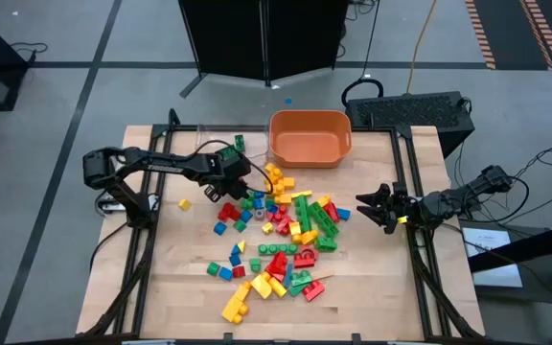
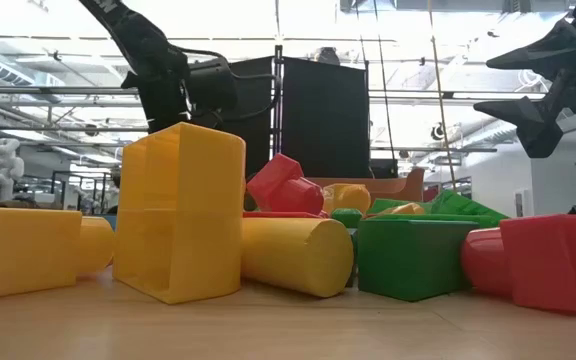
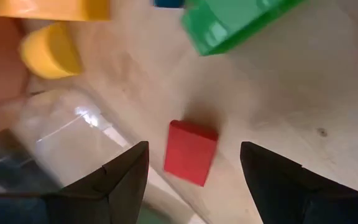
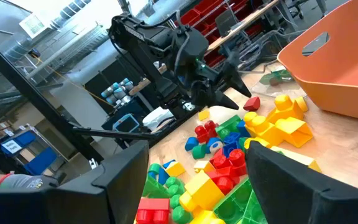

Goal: Sort blocks by size
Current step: Put the small red block into the transparent bin

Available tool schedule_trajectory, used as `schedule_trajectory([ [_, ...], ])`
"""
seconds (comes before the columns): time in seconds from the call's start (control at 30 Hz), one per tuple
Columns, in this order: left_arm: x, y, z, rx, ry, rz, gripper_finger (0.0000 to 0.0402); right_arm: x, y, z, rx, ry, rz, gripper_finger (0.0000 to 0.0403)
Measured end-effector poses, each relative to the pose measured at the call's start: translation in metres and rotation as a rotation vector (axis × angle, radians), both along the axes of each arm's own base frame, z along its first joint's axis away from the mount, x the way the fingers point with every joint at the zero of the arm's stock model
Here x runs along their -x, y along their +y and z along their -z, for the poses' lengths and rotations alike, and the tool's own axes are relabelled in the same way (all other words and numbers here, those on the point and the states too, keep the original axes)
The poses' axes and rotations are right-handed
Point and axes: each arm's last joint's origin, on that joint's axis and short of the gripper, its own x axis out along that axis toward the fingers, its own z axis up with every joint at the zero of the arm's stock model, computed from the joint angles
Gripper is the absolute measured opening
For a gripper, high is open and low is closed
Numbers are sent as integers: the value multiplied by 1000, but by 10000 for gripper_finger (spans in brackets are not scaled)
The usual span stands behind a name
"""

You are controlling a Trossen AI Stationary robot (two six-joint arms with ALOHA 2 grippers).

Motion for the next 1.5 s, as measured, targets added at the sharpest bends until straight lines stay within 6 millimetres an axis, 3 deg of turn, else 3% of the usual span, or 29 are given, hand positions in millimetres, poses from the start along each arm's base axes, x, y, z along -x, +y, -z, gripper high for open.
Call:
schedule_trajectory([
  [0.3,-4,2,17,-7,57,-3,255,0,0,0,0,0,1,260],
  [0.87,-1,14,17,-42,66,-29,251,0,0,0,18,3,1,260],
  [0.97,0,14,18,-39,73,-30,225,0,0,0,18,3,2,260],
  [1.23,-2,13,16,13,33,-10,108,0,0,0,3,0,2,260],
  [1.5,-4,8,16,21,20,-72,71,0,0,0,-7,-2,1,260],
])
